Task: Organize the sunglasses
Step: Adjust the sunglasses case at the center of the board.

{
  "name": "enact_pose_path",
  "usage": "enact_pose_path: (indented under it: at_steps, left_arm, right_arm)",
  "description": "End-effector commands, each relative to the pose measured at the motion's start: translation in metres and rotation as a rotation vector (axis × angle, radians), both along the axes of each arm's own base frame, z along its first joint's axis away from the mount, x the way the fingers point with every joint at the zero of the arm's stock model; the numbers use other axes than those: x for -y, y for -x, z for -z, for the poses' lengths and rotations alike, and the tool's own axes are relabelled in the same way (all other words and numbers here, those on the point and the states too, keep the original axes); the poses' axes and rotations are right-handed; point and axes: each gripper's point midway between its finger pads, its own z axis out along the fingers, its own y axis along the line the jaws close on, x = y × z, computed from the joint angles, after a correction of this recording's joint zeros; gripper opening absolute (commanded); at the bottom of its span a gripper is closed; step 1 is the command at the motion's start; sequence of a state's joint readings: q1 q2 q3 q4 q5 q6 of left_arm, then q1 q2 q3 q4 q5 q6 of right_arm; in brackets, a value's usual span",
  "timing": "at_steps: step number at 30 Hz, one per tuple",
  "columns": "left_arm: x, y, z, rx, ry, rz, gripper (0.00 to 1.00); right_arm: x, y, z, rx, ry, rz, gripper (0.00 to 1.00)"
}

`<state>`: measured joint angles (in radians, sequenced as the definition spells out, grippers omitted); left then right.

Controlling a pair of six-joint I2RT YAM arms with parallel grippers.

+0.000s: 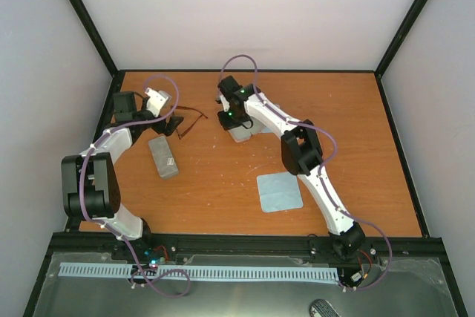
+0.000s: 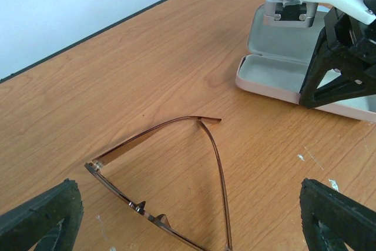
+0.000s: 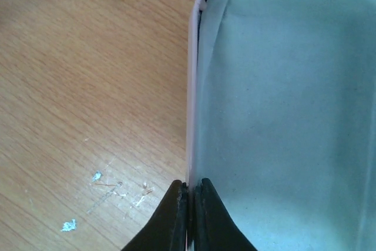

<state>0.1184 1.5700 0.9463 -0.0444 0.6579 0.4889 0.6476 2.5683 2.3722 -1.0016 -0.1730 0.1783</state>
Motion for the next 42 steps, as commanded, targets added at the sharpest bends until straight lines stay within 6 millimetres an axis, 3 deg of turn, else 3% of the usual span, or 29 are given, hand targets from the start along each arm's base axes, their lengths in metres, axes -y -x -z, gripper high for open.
enact_pose_path:
  at_steps: [1,5,13,20,24,27,32,36,42]
  left_arm:
    - [-0.003,0.001,-0.012,0.043,-0.008,0.002,0.99]
    - [-0.003,0.002,-0.011,0.042,-0.012,0.0,1.0]
    - [-0.003,0.003,-0.007,0.042,-0.017,0.0,1.0]
    - [-0.003,0.005,-0.007,0.05,-0.022,0.003,0.99]
    - [-0.003,0.005,-0.006,0.056,-0.025,0.005,1.0]
    - [-0.003,0.005,-0.006,0.055,-0.024,0.001,1.0]
    - [-0.005,0.003,-0.006,0.06,-0.032,-0.002,1.0]
    - [-0.006,0.0,-0.005,0.069,-0.044,-0.005,0.99]
    - [-0.005,-0.001,-0.003,0.064,-0.034,-0.003,0.99]
  right_arm:
    - [-0.01,0.011,-0.003,0.051,0.045,-0.136,0.03]
    - [-0.013,0.036,-0.01,0.089,0.111,-0.299,0.03]
    - [-0.007,0.098,-0.005,0.128,0.204,-0.591,0.03]
    - [0.007,0.139,-0.003,0.203,0.228,-0.88,0.03]
    - [0.013,0.124,0.001,0.282,0.291,-0.936,0.03]
    - [0.015,0.113,0.017,0.295,0.364,-0.971,0.03]
    - [0.004,0.087,0.034,0.373,0.437,-0.983,0.03]
    - [0.003,0.084,0.047,0.362,0.455,-0.979,0.03]
    - [0.012,0.092,0.052,0.326,0.456,-0.945,0.19]
